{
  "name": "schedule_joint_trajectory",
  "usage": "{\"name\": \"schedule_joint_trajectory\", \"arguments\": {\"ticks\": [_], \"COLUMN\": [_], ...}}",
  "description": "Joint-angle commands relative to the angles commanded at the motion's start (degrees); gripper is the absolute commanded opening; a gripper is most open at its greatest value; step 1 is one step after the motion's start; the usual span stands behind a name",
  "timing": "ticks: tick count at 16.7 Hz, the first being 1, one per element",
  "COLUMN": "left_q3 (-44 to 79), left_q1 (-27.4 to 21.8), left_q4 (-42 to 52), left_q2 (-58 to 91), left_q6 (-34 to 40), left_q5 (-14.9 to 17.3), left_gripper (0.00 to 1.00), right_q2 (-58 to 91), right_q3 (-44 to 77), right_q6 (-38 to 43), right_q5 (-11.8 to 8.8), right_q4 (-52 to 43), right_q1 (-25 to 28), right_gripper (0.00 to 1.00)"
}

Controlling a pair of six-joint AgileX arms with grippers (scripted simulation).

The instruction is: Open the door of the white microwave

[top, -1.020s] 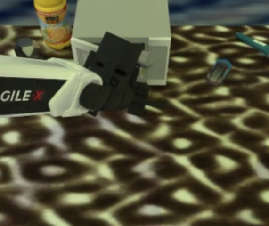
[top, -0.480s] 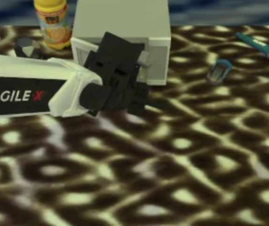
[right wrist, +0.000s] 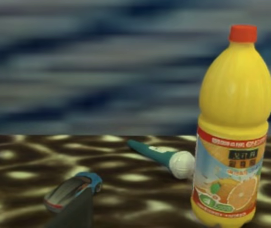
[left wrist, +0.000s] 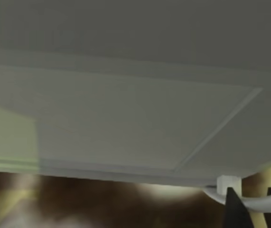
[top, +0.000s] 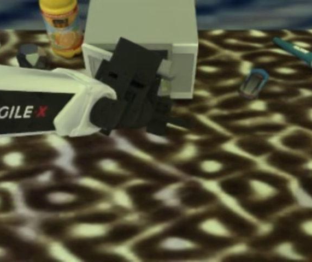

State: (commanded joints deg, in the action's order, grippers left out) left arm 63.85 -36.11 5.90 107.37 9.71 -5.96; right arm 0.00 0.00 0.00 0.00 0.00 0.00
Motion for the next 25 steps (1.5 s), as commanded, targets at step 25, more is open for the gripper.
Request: {"name": "schedule_joint_trajectory", "arguments": {"ticks": [25], "left_q3": [-1.08], "left_q1": [0.66], "left_q4": [-0.44], "left_q2": [-0.73], "left_q6": [-1.45], "left_q5": [0.8], "left_gripper": [0.0], "right_q2": [0.0], "right_q3": [0.0], "right_q6": [0.0], "right_q5": [0.0], "right_q4": [0.0], "right_q1": [0.0], "right_gripper": [1.0]}}
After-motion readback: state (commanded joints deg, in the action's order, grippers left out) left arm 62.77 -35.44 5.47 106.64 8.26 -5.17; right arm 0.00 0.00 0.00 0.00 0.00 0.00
